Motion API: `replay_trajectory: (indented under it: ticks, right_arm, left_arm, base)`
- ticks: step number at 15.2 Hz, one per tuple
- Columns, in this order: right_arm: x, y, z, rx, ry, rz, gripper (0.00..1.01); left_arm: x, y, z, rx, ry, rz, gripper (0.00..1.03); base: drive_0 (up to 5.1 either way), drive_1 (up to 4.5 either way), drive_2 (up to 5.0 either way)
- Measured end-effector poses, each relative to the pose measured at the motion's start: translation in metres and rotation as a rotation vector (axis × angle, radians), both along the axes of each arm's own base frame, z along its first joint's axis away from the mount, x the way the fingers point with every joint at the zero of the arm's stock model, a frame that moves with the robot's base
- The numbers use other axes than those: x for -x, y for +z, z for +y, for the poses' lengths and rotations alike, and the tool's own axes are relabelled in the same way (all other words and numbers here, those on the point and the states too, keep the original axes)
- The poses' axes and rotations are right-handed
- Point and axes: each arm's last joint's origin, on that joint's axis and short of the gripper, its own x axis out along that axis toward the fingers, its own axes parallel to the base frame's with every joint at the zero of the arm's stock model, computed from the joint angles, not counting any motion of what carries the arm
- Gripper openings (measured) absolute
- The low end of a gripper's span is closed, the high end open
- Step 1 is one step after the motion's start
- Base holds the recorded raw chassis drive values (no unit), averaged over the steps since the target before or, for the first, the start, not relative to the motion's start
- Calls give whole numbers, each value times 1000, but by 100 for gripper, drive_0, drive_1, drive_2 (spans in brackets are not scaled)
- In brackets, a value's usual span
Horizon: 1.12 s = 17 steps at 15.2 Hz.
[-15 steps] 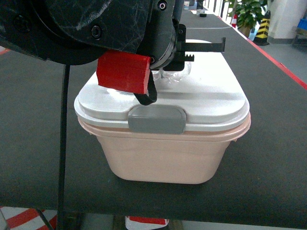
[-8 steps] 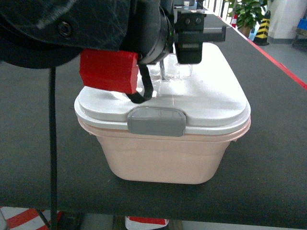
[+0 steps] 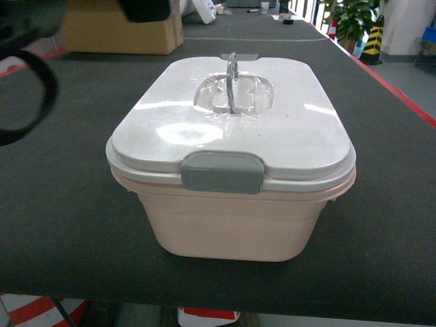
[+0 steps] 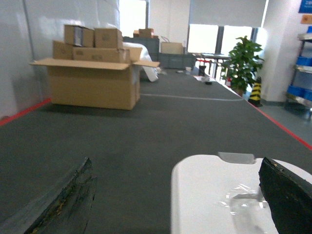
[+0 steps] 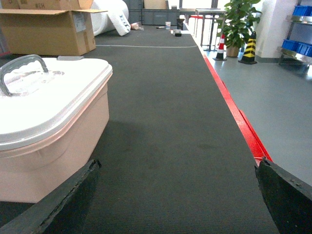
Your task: Pick capacitor and pack into box
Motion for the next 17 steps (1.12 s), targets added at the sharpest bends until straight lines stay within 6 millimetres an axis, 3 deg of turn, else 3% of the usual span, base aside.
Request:
replay_trajectory:
  ticks: [3,6,9,14,15,17]
  right_arm:
    - [0,0,0,0,0,0,98]
    - [0,0,0,0,0,0,98]
    - [0,0,0,0,0,0,98]
    - [0,0,0,0,0,0,98]
    - [0,0,0,0,0,0,98]
    - [0,0,0,0,0,0,98]
  left_arm:
    - [37,-38,26,-58,-23,112,98]
    - [37,-38,25,-60,-21,127,97]
    - [68,-45,59,-58,41,204,58]
    - [99,-57,82,-61,27,216,9]
    - [104,-57,85,-59,29,212,1]
    - [114,-60,91,-57,33,218,2]
  base:
    - [0,0,0]
    - [0,0,0]
    - [0,0,0]
    - [0,0,0]
    - [0,0,0]
    - [0,0,0]
